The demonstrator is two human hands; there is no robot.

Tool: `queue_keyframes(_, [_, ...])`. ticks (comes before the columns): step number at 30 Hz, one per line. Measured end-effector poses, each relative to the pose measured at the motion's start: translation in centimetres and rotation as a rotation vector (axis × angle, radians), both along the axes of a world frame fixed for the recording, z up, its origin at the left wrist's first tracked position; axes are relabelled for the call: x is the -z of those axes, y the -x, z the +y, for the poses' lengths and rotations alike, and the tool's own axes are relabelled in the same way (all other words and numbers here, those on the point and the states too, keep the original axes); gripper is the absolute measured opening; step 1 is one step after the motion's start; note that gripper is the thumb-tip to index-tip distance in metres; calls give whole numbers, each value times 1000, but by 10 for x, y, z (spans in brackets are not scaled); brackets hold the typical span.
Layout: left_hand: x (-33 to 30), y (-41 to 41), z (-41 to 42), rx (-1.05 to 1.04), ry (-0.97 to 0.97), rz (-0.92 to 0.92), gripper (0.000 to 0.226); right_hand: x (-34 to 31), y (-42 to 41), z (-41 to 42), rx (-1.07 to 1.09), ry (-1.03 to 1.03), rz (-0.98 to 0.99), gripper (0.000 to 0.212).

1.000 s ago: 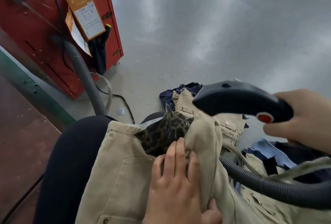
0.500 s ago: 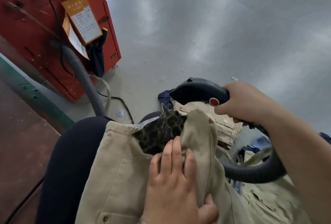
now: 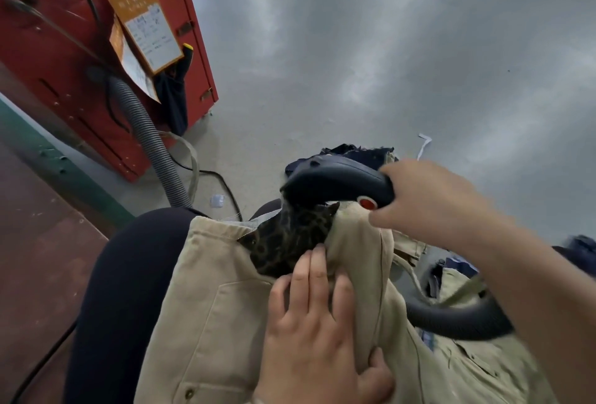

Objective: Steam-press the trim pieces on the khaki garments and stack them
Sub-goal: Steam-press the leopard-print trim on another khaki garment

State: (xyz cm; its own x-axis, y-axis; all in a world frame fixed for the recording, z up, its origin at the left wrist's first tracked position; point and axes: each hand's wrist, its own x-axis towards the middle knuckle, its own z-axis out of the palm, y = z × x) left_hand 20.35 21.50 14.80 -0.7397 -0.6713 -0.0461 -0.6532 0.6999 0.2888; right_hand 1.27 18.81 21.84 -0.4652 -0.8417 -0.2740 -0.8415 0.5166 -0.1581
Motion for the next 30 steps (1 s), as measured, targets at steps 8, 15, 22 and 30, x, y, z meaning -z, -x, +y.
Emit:
queue_keyframes(8, [6,-5,-1,-18,-9,66,82,-40,11,8,35,153,-90,16])
queue_keyframes(15, [9,-3,2,-21,19,130,79,-40,-9,39,-5,27,-24,23])
queue_keyframes(22, [7,-7,2,11,3,96,76,-7,-27,-31,-24,58,83,14])
queue_keyframes(30, [9,-5,-27,357,33,170,81,-44,-7,19,180,251,-8,15])
